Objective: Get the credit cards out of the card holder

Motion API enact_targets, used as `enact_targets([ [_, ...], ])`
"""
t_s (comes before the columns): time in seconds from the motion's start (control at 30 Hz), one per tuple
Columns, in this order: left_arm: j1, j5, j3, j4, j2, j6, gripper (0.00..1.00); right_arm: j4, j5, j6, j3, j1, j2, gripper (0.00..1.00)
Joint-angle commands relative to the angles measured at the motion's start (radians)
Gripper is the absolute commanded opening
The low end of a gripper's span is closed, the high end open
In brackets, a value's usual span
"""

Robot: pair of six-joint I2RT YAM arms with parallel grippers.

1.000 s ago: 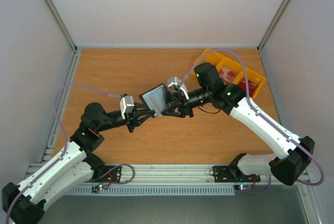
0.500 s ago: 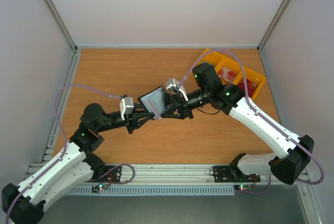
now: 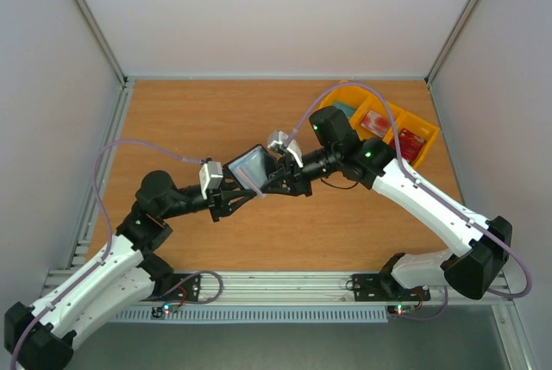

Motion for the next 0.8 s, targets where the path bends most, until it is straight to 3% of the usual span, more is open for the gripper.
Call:
enact_targets([
  [0.0,-0.007,-0.002,0.006,0.097,0.009,-0.008,0.40,0.012,-0.006,-0.024,0.032,0.060,0.045,0.01],
  [0.17,-0.007,0.006,0.009,0.094,0.006,-0.007,0.31,-0.039,-0.040,-0.063,0.055,0.061,0.052,0.03],
  [0.43,-0.007,0.005,0.006,0.090,0.002,0.002,0.27,-0.171,-0.110,-0.134,0.105,0.060,0.063,0.04],
  [0.5,-0.007,0.003,0.007,0.093,-0.001,0.004,0.30,-0.188,-0.087,-0.144,0.105,0.060,0.063,0.05],
  [0.53,-0.007,0.006,0.008,0.093,-0.001,0.005,0.39,-0.191,-0.071,-0.146,0.102,0.060,0.063,0.05],
  [0.63,-0.007,0.018,0.011,0.093,-0.003,0.016,0.50,-0.178,-0.017,-0.130,0.089,0.060,0.063,0.08],
  [0.77,-0.006,0.025,0.014,0.090,-0.006,0.028,0.41,-0.134,0.026,-0.111,0.063,0.060,0.053,0.10],
])
